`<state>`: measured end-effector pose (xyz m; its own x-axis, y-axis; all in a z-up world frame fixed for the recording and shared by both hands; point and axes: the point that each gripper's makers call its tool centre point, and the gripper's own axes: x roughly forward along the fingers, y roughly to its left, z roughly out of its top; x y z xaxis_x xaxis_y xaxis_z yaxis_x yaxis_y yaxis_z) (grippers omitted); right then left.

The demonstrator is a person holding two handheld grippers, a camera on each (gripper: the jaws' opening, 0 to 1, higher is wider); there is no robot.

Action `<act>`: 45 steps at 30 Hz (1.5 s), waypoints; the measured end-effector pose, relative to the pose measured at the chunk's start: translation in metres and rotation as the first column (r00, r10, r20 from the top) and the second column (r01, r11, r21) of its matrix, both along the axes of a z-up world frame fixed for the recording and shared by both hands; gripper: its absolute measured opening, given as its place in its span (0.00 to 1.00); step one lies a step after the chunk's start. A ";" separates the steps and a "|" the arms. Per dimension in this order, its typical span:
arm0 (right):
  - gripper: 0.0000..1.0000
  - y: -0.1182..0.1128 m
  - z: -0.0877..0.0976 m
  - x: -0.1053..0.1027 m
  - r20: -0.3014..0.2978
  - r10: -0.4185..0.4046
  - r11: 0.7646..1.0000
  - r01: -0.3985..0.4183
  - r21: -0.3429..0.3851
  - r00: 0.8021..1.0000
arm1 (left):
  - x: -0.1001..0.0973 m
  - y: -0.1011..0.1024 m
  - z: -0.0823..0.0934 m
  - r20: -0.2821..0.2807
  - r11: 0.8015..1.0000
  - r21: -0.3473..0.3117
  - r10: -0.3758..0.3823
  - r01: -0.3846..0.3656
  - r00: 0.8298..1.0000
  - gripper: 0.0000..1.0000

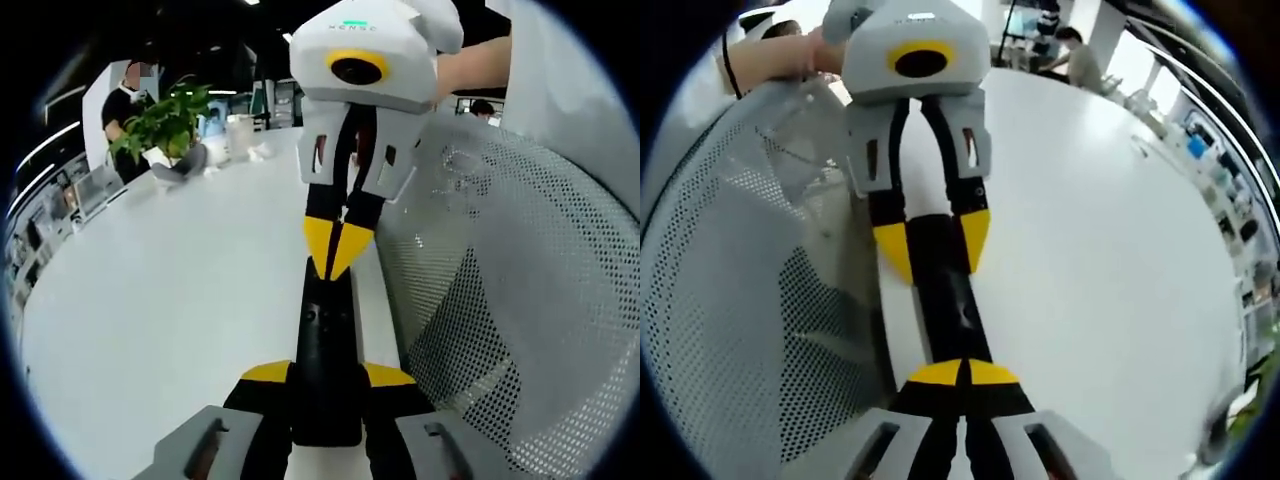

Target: Press the specified remote control buttons in sequence, fully releasing each button before pressing the next.

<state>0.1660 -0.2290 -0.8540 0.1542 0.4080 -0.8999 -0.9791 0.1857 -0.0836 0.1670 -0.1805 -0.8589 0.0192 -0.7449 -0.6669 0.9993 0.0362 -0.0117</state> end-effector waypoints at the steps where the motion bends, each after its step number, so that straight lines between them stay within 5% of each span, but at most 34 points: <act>1: 0.00 0.000 0.000 0.000 0.002 -0.006 1.000 0.006 0.004 1.000 | 0.000 0.000 0.000 0.000 1.000 0.000 0.001 -0.001 1.000 0.25; 16: 0.00 0.001 0.000 0.000 0.045 -0.056 0.998 0.056 0.016 0.997 | 0.000 0.000 0.000 0.000 1.000 -0.003 0.001 -0.001 1.000 0.25; 23: 0.02 0.001 0.002 -0.001 -0.012 -0.118 0.991 0.118 0.064 0.993 | 0.000 0.000 0.000 0.000 1.000 -0.003 0.002 -0.002 1.000 0.25; 31: 0.04 0.002 0.002 -0.003 -0.015 -0.088 0.994 0.089 0.063 0.996 | 0.000 0.000 0.000 0.000 1.000 -0.004 0.005 -0.005 1.000 0.25; 34: 0.12 0.003 0.002 0.001 0.006 -0.090 0.994 0.090 0.056 0.996 | 0.000 0.000 0.000 0.000 1.000 -0.004 0.004 -0.004 1.000 0.25; 45: 0.06 0.007 0.001 0.000 -0.028 -0.015 1.000 0.015 0.023 1.000 | 0.000 0.000 0.000 0.000 1.000 -0.004 0.004 -0.004 1.000 0.25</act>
